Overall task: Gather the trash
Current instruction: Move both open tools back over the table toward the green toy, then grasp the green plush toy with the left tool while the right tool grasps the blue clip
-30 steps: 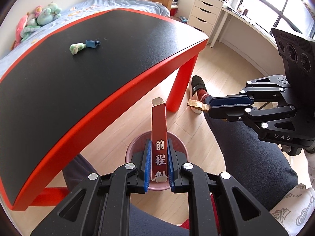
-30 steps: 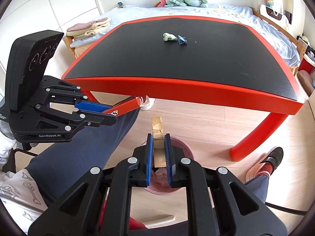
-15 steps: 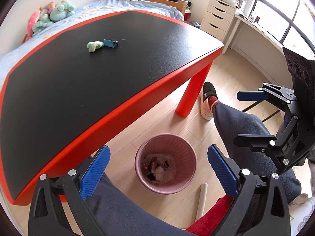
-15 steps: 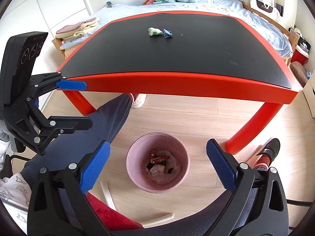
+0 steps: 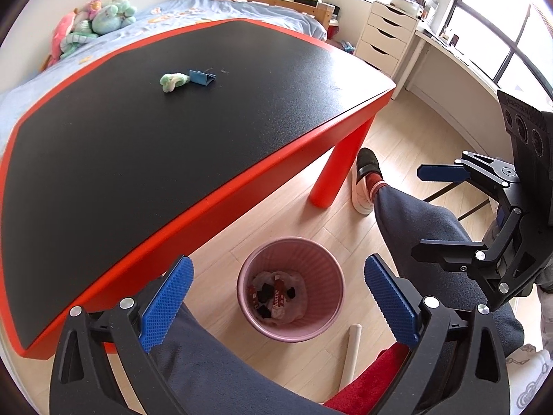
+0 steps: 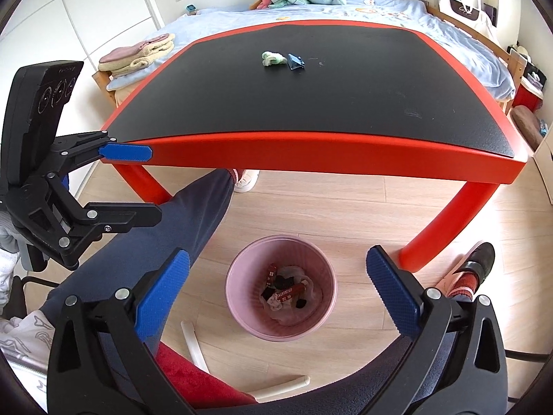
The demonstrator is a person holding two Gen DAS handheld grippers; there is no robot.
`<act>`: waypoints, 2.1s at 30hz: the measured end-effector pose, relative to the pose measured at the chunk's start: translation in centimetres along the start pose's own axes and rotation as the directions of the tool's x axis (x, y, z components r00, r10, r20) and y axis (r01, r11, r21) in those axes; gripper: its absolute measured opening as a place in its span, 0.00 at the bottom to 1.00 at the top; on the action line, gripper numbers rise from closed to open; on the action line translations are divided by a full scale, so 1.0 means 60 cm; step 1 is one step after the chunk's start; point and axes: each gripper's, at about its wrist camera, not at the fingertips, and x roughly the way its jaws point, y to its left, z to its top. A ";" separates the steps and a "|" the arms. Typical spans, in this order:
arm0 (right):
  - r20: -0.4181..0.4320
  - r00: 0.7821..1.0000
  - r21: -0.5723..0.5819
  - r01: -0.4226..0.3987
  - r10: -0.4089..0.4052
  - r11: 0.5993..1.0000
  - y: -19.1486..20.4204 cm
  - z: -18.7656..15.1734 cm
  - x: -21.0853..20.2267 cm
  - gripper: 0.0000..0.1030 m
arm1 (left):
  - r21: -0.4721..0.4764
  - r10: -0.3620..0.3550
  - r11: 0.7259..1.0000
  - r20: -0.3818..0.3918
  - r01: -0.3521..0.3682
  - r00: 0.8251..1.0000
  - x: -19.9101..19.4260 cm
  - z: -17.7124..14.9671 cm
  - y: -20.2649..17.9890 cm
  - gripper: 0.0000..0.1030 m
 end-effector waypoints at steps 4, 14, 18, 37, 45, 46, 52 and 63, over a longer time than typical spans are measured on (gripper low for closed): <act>0.008 1.000 -0.008 0.007 -0.007 1.000 0.001 0.012 -0.004 0.97 | -0.020 0.009 1.000 0.025 -0.009 1.000 -0.014 0.012 0.014 0.93; 0.055 0.998 -0.038 0.025 -0.023 0.999 -0.010 0.086 -0.015 0.97 | -0.058 0.072 0.996 0.084 -0.067 0.994 -0.039 0.070 0.073 0.93; 0.067 0.997 -0.062 0.030 -0.026 0.998 -0.013 0.122 -0.007 0.97 | -0.058 0.080 0.996 0.097 -0.075 0.992 -0.032 0.095 0.092 0.93; 0.050 0.998 -0.120 0.036 -0.030 0.992 -0.031 0.272 0.110 0.97 | -0.049 0.105 0.994 0.107 -0.100 0.989 0.048 0.189 0.163 0.93; 0.018 0.999 -0.129 0.036 -0.034 0.991 -0.034 0.296 0.156 0.97 | -0.055 0.102 0.994 0.093 -0.097 0.990 0.092 0.216 0.188 0.93; 0.013 0.999 -0.130 0.035 -0.034 0.991 -0.034 0.297 0.161 0.97 | -0.055 0.105 0.993 0.090 -0.100 0.990 0.097 0.219 0.190 0.93; -0.003 0.999 -0.134 0.037 -0.038 0.990 -0.037 0.309 0.186 0.97 | -0.045 0.110 0.993 0.087 -0.107 0.990 0.118 0.234 0.192 0.92; -0.003 0.999 -0.146 0.033 -0.033 0.989 -0.039 0.327 0.212 0.97 | -0.023 0.128 0.992 0.099 -0.126 0.987 0.130 0.248 0.194 0.61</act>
